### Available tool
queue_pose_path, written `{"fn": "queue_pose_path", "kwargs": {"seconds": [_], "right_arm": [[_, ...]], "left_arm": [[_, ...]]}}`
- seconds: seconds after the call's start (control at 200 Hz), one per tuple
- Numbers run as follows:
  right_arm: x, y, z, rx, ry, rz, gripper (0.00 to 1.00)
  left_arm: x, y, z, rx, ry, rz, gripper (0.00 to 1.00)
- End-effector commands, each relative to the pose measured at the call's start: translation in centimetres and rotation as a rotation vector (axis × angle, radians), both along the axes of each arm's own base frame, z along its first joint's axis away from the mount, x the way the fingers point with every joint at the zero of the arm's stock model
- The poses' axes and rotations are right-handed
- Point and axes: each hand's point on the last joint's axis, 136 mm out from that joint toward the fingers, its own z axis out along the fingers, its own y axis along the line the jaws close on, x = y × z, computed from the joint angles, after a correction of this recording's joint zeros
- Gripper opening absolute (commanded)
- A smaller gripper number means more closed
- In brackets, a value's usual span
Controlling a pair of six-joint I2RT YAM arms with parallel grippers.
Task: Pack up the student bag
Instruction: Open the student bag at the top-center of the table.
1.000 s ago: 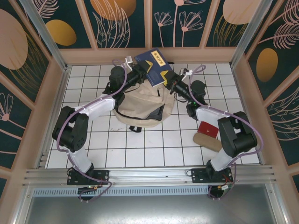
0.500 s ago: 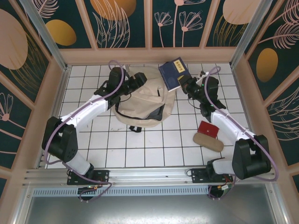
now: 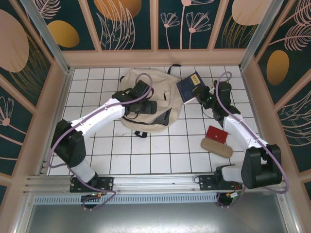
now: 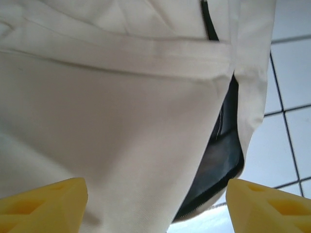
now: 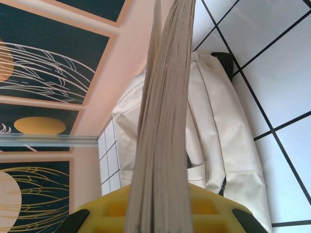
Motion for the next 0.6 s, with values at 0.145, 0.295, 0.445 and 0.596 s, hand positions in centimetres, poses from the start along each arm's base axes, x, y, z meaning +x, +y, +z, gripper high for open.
{"fn": "queue_pose_path", "kwargs": {"seconds": [0.145, 0.295, 0.445, 0.596], "right_arm": [[-0.2, -0.4, 0.7, -0.015, -0.035, -0.001, 0.00], [-0.2, -0.4, 0.3, -0.011, -0.024, -0.002, 0.00], [-0.1, -0.1, 0.0, 0.001, -0.015, 0.008, 0.00], [-0.1, 0.0, -0.3, 0.004, -0.003, 0.011, 0.00]], "left_arm": [[-0.2, 1.7, -4.0, 0.246, 0.067, -0.042, 0.73], [-1.0, 2.3, -5.4, 0.340, 0.107, -0.116, 0.79], [-0.2, 2.7, -5.2, 0.394, 0.075, -0.125, 0.84], [0.3, -0.2, -2.9, 0.378, -0.012, -0.226, 0.84]]}}
